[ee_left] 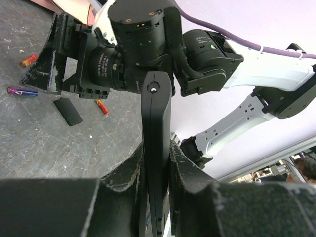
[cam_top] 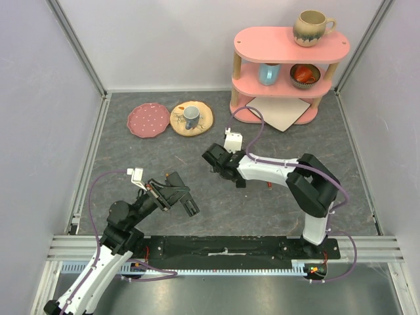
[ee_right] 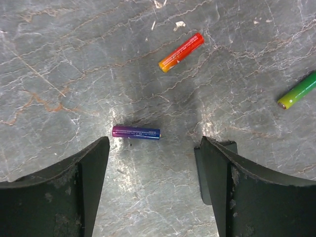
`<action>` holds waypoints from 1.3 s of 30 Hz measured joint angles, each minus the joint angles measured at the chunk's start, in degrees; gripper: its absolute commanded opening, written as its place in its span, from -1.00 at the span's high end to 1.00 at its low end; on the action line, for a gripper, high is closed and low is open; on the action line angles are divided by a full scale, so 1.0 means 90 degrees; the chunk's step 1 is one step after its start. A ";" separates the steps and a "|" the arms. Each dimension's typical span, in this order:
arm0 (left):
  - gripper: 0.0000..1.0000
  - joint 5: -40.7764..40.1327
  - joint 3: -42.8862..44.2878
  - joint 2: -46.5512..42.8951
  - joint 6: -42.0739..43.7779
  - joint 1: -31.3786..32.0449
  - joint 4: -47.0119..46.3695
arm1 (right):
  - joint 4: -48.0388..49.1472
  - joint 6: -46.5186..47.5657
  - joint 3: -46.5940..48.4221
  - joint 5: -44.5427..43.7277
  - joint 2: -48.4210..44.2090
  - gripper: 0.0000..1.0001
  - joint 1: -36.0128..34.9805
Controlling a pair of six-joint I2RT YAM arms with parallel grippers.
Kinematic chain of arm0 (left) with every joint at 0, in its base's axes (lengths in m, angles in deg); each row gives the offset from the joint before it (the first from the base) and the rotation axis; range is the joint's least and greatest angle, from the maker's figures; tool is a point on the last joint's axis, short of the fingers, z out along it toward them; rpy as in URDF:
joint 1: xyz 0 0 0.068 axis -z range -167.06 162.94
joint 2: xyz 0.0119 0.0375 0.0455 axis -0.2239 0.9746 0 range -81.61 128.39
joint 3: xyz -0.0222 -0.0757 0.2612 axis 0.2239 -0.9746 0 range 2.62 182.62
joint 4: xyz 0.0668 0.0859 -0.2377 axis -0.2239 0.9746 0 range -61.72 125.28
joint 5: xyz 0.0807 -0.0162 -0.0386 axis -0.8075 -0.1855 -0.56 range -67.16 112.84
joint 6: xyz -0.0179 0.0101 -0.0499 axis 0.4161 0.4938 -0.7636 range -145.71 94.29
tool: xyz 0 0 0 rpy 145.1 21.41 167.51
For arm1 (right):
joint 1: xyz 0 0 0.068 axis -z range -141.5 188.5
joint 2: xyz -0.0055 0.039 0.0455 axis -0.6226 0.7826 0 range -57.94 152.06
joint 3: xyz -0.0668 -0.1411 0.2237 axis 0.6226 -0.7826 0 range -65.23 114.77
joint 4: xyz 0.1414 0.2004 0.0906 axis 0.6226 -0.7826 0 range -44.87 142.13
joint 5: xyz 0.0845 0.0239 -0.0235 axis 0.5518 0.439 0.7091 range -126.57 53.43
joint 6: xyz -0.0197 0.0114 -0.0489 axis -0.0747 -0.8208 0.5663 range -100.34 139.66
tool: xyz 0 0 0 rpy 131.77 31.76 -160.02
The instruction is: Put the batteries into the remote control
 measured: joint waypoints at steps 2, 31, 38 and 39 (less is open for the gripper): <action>0.96 0.0000 0.0000 0.0000 0.0000 0.0000 0.0007 | -0.0109 -0.0085 0.0102 -0.0012 0.0151 -0.58 -0.0002; 0.96 -0.0002 0.0000 0.0000 -0.0002 0.0000 0.0051 | -0.0002 0.0233 0.0522 0.0238 0.0867 -0.26 -0.0005; 0.96 -0.0002 0.0000 0.0000 -0.0002 0.0000 0.0051 | 0.0029 0.0236 0.0525 0.0260 0.0872 -0.16 -0.0005; 0.96 -0.0002 0.0000 0.0000 -0.0002 0.0000 0.0051 | 0.0032 0.0236 0.0525 0.0262 0.0872 -0.14 -0.0005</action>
